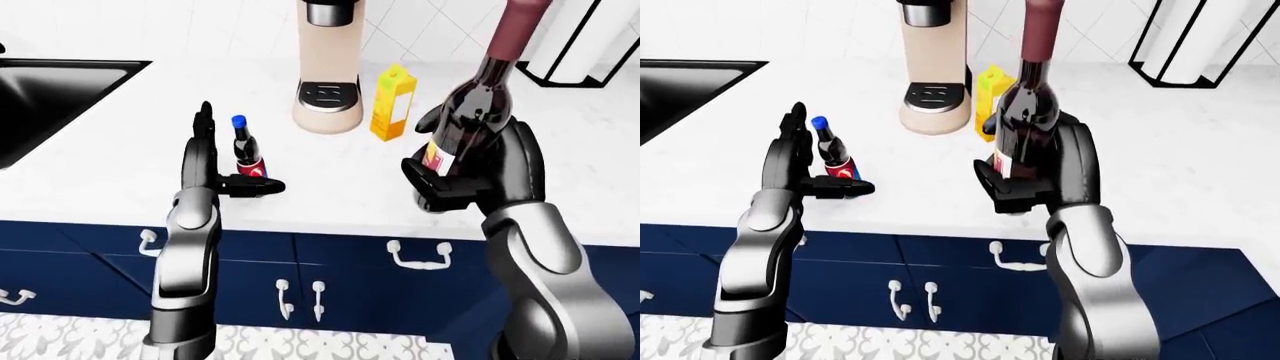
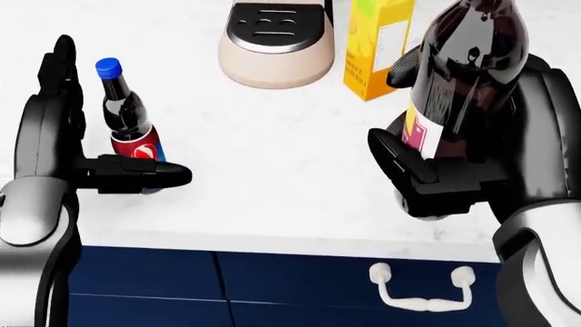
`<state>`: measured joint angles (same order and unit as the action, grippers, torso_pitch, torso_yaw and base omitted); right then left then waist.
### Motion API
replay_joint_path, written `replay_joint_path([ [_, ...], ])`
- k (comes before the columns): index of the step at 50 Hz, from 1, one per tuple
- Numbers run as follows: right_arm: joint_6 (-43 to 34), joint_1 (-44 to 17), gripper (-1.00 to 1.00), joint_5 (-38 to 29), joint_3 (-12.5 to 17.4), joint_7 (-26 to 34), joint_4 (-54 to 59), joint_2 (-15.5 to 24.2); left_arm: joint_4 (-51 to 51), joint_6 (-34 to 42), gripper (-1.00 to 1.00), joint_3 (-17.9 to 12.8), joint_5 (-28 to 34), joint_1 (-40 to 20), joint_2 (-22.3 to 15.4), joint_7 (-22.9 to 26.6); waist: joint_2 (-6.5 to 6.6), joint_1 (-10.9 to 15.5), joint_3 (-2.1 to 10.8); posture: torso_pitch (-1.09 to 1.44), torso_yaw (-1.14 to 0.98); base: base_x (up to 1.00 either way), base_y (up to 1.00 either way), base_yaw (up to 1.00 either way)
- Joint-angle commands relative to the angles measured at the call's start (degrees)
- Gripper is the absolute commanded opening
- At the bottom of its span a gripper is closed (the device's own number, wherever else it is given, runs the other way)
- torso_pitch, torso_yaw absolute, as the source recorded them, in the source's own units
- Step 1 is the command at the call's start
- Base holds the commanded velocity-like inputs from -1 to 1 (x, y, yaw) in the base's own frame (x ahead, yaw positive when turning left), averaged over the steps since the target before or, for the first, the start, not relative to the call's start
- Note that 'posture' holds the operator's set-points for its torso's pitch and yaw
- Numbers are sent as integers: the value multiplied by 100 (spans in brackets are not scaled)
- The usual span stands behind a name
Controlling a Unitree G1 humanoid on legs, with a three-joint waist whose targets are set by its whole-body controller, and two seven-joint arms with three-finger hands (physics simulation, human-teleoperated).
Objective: Move the drinks to the dining counter.
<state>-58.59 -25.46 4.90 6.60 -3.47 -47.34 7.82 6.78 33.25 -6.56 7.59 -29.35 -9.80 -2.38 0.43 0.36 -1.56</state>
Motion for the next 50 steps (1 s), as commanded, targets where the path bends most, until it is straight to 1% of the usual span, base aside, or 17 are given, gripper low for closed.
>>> replay_joint_path([
  [1, 367, -197, -100, -5, 61, -37, -249, 35, 195, -182, 100, -36, 31, -179, -44, -20, -3, -1, 161, 0, 0, 0, 0, 0],
  [2, 393, -182, -100, -6, 61, -34, -232, 36, 194, -189, 100, -31, 29, -175, -37, -13, -4, -1, 162, 0, 0, 0, 0, 0],
  [3, 387, -185, -100, -1, 66, -36, -239, 35, 227, -163, 73, -28, 30, -169, -33, -6, -5, -1, 163, 0, 0, 0, 0, 0],
  [4, 394, -177, -100, -1, 64, -35, -241, 37, 246, -154, 55, -28, 29, -160, -29, 1, -5, 0, 165, 0, 0, 0, 0, 0],
  [7, 393, -161, -100, -1, 59, -41, -253, 34, 329, -109, 26, -13, 42, -133, -17, 20, -4, 0, 166, 0, 0, 0, 0, 0],
  [8, 397, -155, -100, 3, 60, -38, -256, 33, 326, -113, 24, -8, 49, -133, -15, 27, -4, -1, 164, 0, 0, 0, 0, 0],
  [9, 360, -172, -100, 7, 59, -44, -280, 33, 337, -113, 4, -5, 51, -127, -9, 35, -4, 1, 162, 0, 0, 0, 0, 0],
  [14, 360, -172, -100, 5, 52, -47, -282, 34, 417, -60, -5, -3, 67, -107, 3, 66, -4, 2, 161, 0, 0, 0, 0, 0],
  [18, 382, -157, -100, 4, 57, -42, -273, 35, 464, -79, -18, 18, 87, -45, 25, 89, -4, 1, 160, 0, 0, 0, 0, 0],
  [20, 374, -149, -100, 5, 59, -40, -288, 36, 490, -74, -38, 20, 94, -32, 33, 107, -4, 0, 161, 0, 0, 0, 0, 0],
  [21, 350, -155, -100, 4, 56, -44, -308, 36, 559, -31, -58, 21, 90, -17, 37, 129, -6, 1, 163, 0, 0, 0, 0, 0],
  [22, 326, -161, -100, 7, 50, -45, -326, 34, 665, 38, -98, 21, 90, -2, 41, 154, -6, 1, 166, 0, 0, 0, 0, 0],
  [26, 379, -136, -100, -7, 45, -27, -301, 35, 1138, 351, -100, -19, 79, 24, 31, 210, -2, -10, 166, 0, 0, 0, 0, 0],
  [37, -12, -317, -100, 61, 65, -58, -548, 43, 2823, 1834, -100, -143, -9, -199, -133, 471, -4, -7, 124, 0, 0, 0, 0, 0],
  [47, -223, -452, -100, 81, 51, -86, -666, 124, 3541, 2704, -100, -263, -218, -541, -291, 537, 0, 3, 92, 0, 0, 0, 0, 0],
  [48, -249, -468, -100, 35, 41, -109, -661, 141, 3570, 2762, -100, -269, -241, -582, -308, 529, 45, -5, 207, 0, 0, 0, 14, 0],
  [50, -232, -461, -100, 23, 42, -89, -647, 123, 3707, 2935, -100, -262, -271, -650, -341, 518, -33, -19, 172, 0, 0, 0, 25, 0],
])
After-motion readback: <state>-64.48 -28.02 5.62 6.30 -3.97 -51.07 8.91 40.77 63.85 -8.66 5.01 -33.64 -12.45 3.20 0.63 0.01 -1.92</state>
